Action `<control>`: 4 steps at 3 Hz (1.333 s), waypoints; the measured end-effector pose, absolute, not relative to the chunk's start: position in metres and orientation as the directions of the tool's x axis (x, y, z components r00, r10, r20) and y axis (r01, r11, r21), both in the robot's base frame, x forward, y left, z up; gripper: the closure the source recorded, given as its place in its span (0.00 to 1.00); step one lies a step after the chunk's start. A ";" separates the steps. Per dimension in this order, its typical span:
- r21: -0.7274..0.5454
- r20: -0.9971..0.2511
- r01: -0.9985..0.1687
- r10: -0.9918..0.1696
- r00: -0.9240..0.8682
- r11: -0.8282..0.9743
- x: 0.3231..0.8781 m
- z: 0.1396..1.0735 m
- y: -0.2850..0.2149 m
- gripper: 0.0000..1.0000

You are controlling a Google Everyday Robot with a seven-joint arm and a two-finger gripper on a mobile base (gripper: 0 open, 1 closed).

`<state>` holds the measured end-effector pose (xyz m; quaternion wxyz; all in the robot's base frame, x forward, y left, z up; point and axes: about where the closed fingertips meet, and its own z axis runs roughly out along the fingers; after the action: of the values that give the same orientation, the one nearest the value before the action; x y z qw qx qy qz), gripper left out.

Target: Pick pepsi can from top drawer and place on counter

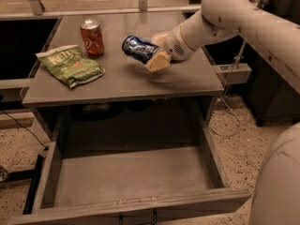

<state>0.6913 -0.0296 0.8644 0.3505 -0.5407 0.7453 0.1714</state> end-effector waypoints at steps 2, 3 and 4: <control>-0.144 -0.672 -0.927 -0.721 -0.166 0.347 0.686 0.867 -0.031 0.59; -0.144 -0.672 -0.927 -0.722 -0.166 0.347 0.686 0.867 -0.031 0.35; -0.144 -0.672 -0.927 -0.722 -0.166 0.347 0.686 0.867 -0.031 0.13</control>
Offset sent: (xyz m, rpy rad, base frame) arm -0.0049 -0.0009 0.0023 -0.0452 -0.0022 0.0029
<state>0.6857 -0.0306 0.8669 0.3372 -0.5509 0.7481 0.1523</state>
